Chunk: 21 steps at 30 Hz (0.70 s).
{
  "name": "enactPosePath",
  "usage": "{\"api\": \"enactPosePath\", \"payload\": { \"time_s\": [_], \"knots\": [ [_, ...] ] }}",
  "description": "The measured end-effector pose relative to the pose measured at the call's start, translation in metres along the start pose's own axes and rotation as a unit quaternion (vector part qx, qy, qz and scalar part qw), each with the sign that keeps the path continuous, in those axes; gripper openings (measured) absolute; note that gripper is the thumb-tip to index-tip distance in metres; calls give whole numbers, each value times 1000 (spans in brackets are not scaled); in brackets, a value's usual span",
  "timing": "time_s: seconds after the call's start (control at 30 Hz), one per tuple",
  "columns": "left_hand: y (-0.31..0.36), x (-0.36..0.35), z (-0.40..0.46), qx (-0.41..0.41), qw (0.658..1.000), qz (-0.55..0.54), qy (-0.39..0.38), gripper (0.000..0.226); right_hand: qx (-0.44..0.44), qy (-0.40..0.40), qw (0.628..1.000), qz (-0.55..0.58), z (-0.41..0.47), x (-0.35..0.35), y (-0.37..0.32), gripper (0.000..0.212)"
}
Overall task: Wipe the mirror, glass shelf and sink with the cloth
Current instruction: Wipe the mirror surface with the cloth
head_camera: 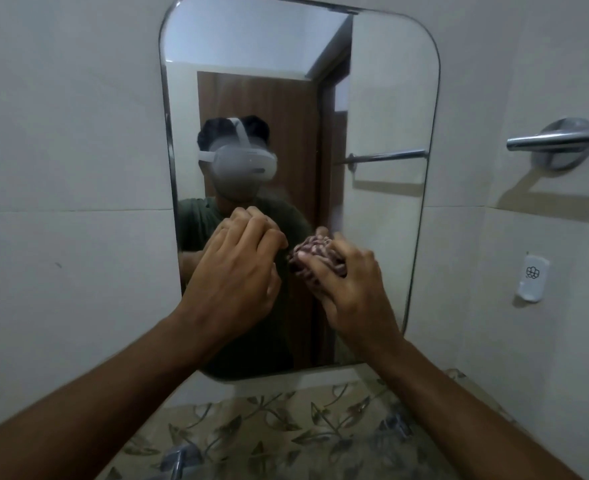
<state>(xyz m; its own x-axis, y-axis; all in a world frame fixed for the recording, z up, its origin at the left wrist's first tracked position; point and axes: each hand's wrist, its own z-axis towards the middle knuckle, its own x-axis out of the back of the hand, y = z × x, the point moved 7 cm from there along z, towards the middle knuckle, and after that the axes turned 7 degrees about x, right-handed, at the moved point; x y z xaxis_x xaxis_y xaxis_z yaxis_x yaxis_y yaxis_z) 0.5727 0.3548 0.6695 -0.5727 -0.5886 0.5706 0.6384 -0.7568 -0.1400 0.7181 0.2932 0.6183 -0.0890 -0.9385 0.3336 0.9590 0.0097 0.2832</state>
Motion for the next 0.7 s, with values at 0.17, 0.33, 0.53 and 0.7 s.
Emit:
{"api": "enactPosePath", "payload": {
  "time_s": [0.17, 0.33, 0.53, 0.7],
  "knots": [
    [-5, 6, 6, 1, 1000, 3, 13, 34, 14, 49, 999, 1, 56, 18, 14, 50],
    [-20, 18, 12, 22, 999, 2, 36, 31, -55, 82, 995, 16, 87, 26, 24, 44],
    [-25, 24, 9, 25, 999, 9, 37, 31, 56, 15, 998, -3, 55, 6, -8, 51],
    [-33, 29, 15, 42, 998, 6, 39, 31, -31, 80, 996, 1, 109, 35, 27, 42]
  ]
}}
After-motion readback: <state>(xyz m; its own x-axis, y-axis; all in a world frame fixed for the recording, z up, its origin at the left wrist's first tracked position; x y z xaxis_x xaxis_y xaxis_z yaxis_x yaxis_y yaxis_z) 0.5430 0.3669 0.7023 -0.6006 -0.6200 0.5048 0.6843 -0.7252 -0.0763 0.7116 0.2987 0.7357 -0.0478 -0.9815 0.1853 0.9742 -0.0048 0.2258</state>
